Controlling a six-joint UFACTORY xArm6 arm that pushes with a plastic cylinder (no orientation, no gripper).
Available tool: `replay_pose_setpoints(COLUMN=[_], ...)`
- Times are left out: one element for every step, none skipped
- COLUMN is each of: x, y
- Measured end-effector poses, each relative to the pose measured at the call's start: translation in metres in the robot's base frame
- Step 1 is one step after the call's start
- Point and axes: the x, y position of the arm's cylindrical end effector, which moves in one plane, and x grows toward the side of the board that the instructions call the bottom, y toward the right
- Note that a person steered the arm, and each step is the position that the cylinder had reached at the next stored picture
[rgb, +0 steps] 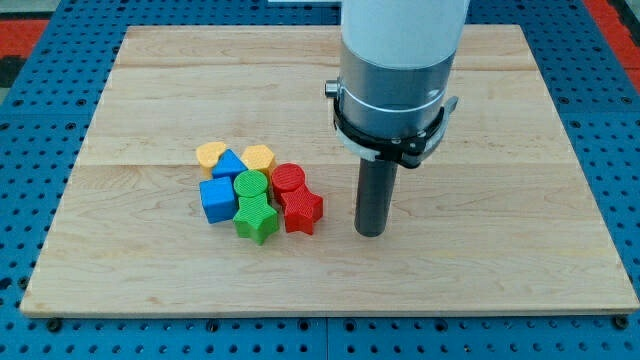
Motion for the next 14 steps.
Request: replay_pose_setpoints(x=[0.036, 0.043, 0.043, 0.043, 0.043, 0.032, 0.025, 0.025, 0.025, 0.025, 0.025, 0.025, 0.025, 0.025], y=[-0.008, -0.016, -0.016, -0.043, -0.080, -0.082, -0.082, -0.082, -0.081, -0.080, -0.079, -0.075, -0.070, -0.064])
